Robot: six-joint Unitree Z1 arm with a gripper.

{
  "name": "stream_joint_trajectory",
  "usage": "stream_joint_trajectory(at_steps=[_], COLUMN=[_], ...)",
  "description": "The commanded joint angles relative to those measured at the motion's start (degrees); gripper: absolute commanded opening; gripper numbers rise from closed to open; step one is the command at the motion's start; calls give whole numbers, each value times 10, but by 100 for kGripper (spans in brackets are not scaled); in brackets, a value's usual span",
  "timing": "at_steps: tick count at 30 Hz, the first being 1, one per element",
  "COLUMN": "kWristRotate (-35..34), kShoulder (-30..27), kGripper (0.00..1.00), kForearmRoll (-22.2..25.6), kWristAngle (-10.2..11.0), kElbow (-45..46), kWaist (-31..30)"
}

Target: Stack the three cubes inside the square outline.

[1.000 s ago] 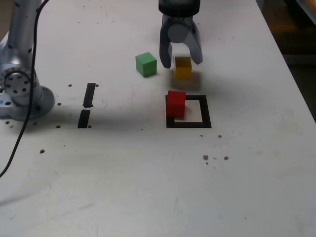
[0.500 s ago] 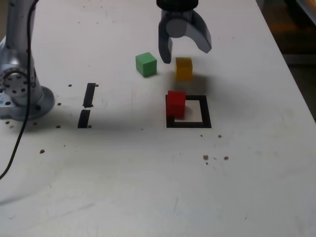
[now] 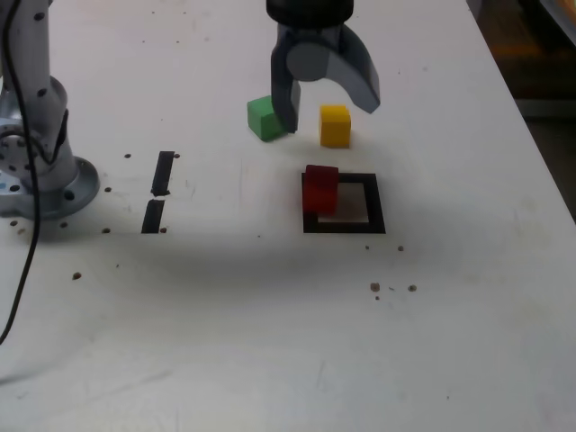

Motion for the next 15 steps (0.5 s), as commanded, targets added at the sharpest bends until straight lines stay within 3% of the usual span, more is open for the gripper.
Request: stream_joint_trajectory(at_steps=[1, 7, 15], kWristRotate=[-8, -21, -23], kShoulder=[-4, -5, 1], kGripper=[88, 88, 88], kForearmRoll=[-2, -14, -78], kWristAngle=[-2, -10, -23], kElbow=[7, 44, 97], kWaist=[-10, -23, -28])
